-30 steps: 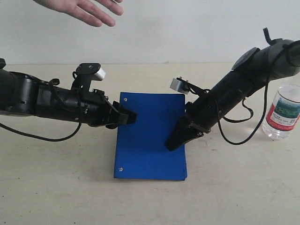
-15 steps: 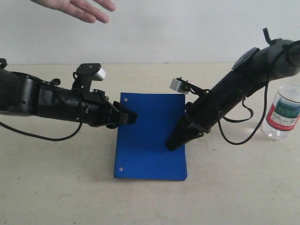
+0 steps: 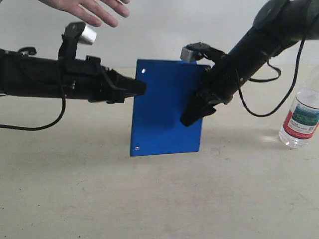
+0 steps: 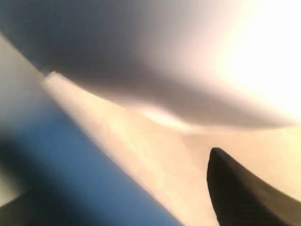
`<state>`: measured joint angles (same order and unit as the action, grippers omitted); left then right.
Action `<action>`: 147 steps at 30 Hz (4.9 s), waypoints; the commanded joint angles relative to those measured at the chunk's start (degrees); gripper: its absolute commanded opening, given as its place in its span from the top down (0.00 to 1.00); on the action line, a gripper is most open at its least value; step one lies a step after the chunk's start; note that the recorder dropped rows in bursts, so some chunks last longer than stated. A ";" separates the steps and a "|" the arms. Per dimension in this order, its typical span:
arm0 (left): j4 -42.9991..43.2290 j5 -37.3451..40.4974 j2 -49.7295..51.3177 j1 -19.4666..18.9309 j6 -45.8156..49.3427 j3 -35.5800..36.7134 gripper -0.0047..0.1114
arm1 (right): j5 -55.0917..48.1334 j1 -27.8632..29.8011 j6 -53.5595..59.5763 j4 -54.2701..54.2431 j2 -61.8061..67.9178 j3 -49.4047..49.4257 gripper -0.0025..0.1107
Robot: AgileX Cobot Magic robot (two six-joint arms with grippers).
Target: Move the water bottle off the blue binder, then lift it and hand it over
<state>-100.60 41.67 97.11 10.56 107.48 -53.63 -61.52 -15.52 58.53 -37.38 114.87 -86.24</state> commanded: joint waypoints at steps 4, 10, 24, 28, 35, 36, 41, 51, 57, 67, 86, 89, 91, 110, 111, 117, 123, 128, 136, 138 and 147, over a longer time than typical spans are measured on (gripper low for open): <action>0.76 5.60 -8.83 0.63 0.43 3.22 0.92 | 1.19 -0.38 -3.83 4.90 -9.07 -0.72 0.43; 0.76 2.56 -9.54 0.63 1.86 7.15 0.92 | 0.23 -0.38 -6.38 5.57 -10.14 -0.72 0.43; 0.65 -7.71 -14.99 0.63 6.57 11.37 0.92 | -4.64 -0.38 -15.93 12.58 -12.77 -0.72 0.43; 0.65 -8.48 -20.79 0.63 5.24 11.37 0.92 | -4.04 -0.38 -16.50 12.47 -16.69 -0.82 0.43; 0.65 -9.28 -33.09 0.63 1.90 15.18 0.92 | -4.11 -0.38 -18.67 12.47 -25.98 -0.82 0.51; 0.65 -10.05 -35.47 0.63 1.63 16.40 0.92 | -4.62 -0.38 -19.33 12.47 -27.35 -0.82 0.58; 0.65 -21.94 -46.70 0.63 0.28 22.16 0.92 | -7.21 -0.38 -20.81 12.58 -33.42 -0.82 0.97; 0.65 -36.37 -66.83 0.63 -3.18 24.62 0.92 | 5.64 -0.38 -21.97 12.34 -53.63 0.87 0.98; 0.65 -43.57 -72.13 0.63 -2.54 26.16 0.92 | 10.24 -0.38 -29.16 21.03 -68.42 9.46 0.98; 3.32 -42.05 -72.36 0.63 -7.81 32.52 0.92 | 9.73 -0.38 -43.67 34.45 -76.25 22.20 0.98; 0.65 -52.35 -91.96 0.63 -12.47 32.23 0.92 | -0.54 -0.38 -58.53 34.21 -101.47 22.43 0.98; 0.65 -49.82 -94.40 0.63 -14.60 36.24 0.92 | 3.91 -0.38 -60.17 36.94 -102.29 25.82 0.98; 0.65 -49.70 -94.67 0.63 -14.70 38.57 0.92 | 6.99 -0.38 -61.03 38.10 -102.29 30.09 0.98; 0.65 -49.48 -94.67 0.63 -14.70 40.90 0.92 | 67.52 -0.38 -76.90 33.51 -102.19 83.33 0.98; 0.65 -49.48 -94.67 0.63 -14.70 40.90 0.92 | 69.77 -0.38 -76.74 33.40 -102.19 84.53 0.98; 0.65 -49.48 -94.67 0.63 -14.70 40.90 0.92 | 84.98 -0.38 -39.67 21.08 -102.19 86.24 0.98; 0.65 -49.48 -94.67 0.63 -14.54 40.90 0.92 | 120.75 -0.51 -26.35 -28.38 -102.19 86.24 0.98; 0.65 -49.68 -94.67 0.63 -14.56 40.90 0.92 | 127.08 -0.51 -38.58 -41.97 -102.29 86.24 0.98; 0.65 -49.75 -94.67 0.63 -14.56 40.90 0.92 | 98.62 -0.51 -66.14 -10.69 -102.29 86.24 0.98; 0.65 -49.75 -94.67 0.63 -14.56 40.90 0.92 | 80.60 -0.51 -78.19 9.87 -102.29 85.23 0.98; 0.65 -49.58 -94.67 0.63 -14.56 41.03 0.92 | 44.59 -0.51 -108.51 40.67 -102.29 81.16 0.98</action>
<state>-99.65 -8.31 2.73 11.13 93.16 -12.83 -18.52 -16.00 -48.90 1.74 12.72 -4.96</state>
